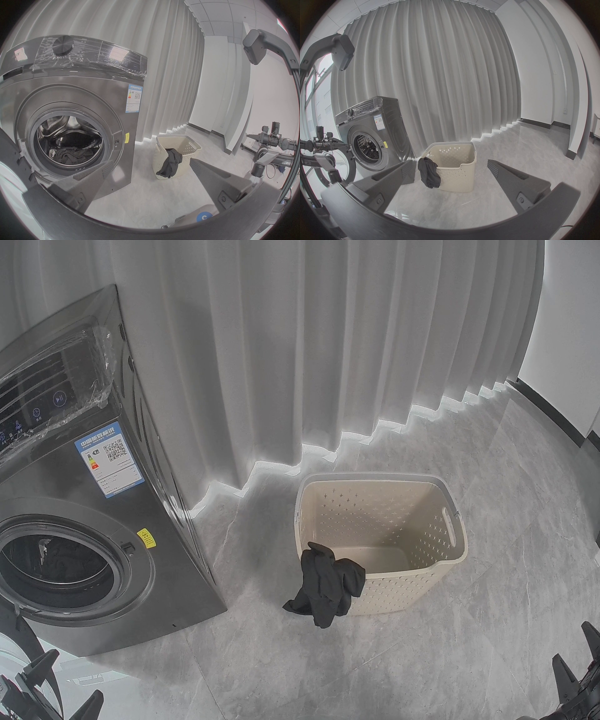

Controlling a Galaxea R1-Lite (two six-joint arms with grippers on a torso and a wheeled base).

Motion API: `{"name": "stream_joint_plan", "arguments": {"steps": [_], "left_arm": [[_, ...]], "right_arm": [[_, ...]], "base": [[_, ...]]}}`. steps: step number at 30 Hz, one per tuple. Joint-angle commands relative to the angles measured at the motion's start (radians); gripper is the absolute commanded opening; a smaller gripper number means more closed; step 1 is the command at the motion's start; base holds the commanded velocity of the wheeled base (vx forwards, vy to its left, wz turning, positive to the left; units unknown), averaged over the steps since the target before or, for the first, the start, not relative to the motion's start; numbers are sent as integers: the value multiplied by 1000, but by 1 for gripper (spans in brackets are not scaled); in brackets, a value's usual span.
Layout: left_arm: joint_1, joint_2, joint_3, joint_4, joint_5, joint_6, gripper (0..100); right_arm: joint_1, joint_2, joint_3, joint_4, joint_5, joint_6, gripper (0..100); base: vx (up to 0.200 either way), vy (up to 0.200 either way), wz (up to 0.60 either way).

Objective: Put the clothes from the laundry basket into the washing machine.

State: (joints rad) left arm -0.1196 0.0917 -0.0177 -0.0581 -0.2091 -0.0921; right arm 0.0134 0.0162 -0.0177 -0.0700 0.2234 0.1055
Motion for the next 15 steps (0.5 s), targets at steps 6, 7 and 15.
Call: {"name": "stream_joint_plan", "arguments": {"steps": [6,7,15], "left_arm": [[0,2,15,0,-1,-1,100],[0,2,15,0,-1,-1,100],[0,2,15,0,-4,-5,100]], "right_arm": [[2,-16,18,-1,4,3,100],[2,-16,18,-2,4,5,100],[-1,38,-182,-5,45,75,100]], "base": [[0,0,0],[0,0,0],[0,0,0]]}}
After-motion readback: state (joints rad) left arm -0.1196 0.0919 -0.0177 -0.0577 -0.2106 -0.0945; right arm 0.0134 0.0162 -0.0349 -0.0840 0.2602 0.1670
